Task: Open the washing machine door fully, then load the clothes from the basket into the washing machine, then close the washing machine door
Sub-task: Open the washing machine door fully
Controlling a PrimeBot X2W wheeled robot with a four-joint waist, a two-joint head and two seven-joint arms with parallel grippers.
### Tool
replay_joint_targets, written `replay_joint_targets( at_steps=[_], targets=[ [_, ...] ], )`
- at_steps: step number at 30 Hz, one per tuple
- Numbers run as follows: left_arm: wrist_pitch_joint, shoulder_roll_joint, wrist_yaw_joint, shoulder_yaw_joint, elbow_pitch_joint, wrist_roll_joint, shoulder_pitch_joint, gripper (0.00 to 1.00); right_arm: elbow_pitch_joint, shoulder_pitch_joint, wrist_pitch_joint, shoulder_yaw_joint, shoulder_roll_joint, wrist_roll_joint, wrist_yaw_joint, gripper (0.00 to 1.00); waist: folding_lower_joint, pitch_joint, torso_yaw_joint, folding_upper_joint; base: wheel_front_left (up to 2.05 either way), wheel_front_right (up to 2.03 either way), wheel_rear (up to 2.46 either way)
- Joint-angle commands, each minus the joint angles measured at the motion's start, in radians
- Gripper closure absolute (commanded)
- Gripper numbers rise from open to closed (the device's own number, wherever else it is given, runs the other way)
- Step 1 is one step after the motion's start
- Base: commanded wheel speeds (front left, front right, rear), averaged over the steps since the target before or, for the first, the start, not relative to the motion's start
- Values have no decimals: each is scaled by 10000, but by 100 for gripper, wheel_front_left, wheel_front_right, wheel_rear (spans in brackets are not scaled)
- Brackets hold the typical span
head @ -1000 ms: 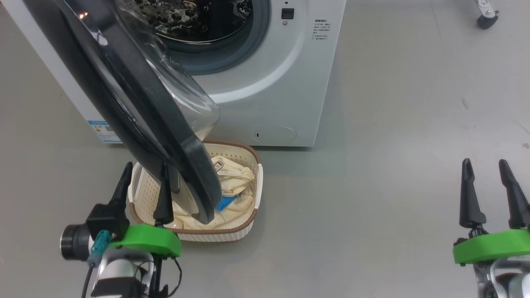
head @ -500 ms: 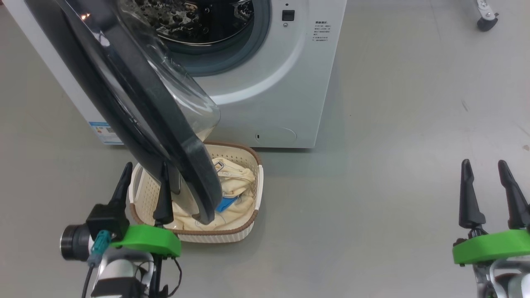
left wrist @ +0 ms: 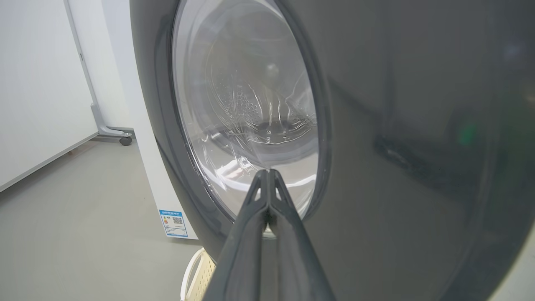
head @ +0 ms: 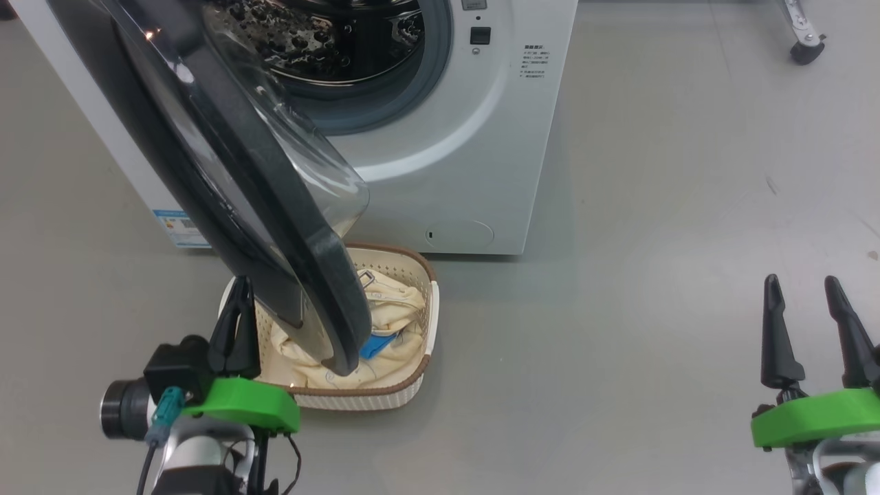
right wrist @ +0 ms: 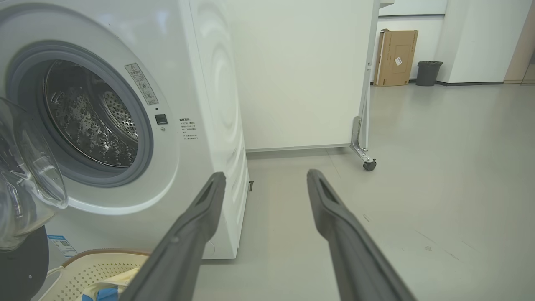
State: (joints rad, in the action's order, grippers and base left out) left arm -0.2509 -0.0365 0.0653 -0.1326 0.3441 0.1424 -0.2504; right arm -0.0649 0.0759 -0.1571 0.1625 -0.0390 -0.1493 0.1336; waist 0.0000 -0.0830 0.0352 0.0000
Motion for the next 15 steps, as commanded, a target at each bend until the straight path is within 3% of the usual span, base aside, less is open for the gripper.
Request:
replay_joint_targets(
  at_steps=[1, 6, 15],
  targets=[
    [-109, -204, 20, 394, -225, 54, -181, 100, -383, -172, 56, -197, -112, 83, -29, 0, 0, 30, -1, 0, 0, 0, 0],
    [-109, -265, -51, 514, -175, 128, -293, 100, -370, -146, 68, -189, -112, 74, -29, 0, 0, 87, -16, 0, 0, 0, 0],
    [47, -825, -647, 1144, -994, 130, -906, 100, -358, -81, 75, -139, -112, 23, -29, 0, 0, 165, -27, 0, 0, 0, 0]
  ],
)
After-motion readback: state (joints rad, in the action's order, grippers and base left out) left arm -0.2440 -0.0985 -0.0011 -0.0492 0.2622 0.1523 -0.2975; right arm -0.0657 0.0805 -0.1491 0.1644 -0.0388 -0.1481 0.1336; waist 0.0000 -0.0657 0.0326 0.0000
